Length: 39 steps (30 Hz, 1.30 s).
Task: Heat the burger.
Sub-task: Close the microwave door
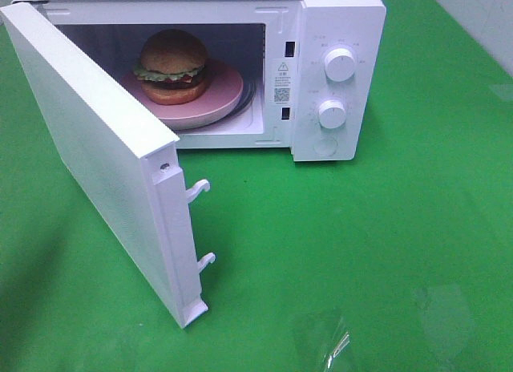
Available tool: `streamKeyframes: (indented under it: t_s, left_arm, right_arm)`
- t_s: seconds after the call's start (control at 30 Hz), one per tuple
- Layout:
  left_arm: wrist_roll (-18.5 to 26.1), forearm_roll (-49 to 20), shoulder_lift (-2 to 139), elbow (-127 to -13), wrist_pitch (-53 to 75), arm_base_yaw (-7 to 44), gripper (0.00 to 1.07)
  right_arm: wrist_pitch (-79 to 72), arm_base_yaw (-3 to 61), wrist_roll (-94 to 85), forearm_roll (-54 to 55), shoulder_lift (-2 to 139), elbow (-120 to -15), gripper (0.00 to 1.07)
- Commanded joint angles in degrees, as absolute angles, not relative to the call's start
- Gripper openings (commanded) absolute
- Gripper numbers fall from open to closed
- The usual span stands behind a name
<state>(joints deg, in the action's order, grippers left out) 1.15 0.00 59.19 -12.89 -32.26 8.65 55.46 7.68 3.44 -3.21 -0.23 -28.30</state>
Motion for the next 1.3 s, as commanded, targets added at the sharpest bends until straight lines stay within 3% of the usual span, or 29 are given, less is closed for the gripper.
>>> streamKeyframes:
  t_s: [0.03,0.2,0.4,0.67,1.07,1.3]
  left_arm:
    - [-0.6,1.0,64.1,-14.6,-36.9,10.3,0.0]
    - [-6.2,7.6,69.3,-15.2,-41.0,10.3,0.0]
    - [-9.0,8.2,72.8,-16.5,-42.1,10.8,0.0]
    - [-8.8,6.8,76.7,-18.0,-44.5,15.6,0.0]
    - [-5.6,-1.1,82.3,-20.7,-46.4,25.0,0.0]
    - [-1.3,-7.5,86.1,-24.5,-46.5,31.3,0.0]
  right_arm:
    - [54.8,7.4,2.9,-3.2,-1.7,-28.1,0.76]
    - [54.8,7.4,2.9,-3.2,-1.7,-28.1,0.76]
    - [54.8,7.4,2.9,-3.2,-1.7,-28.1,0.76]
    - [54.8,7.4,2.9,-3.2,-1.7,-28.1,0.76]
    - [54.8,7.4,2.9,-3.2,-1.7,-28.1,0.76]
    - [54.8,7.4,2.9,-3.2,-1.7,-28.1,0.76]
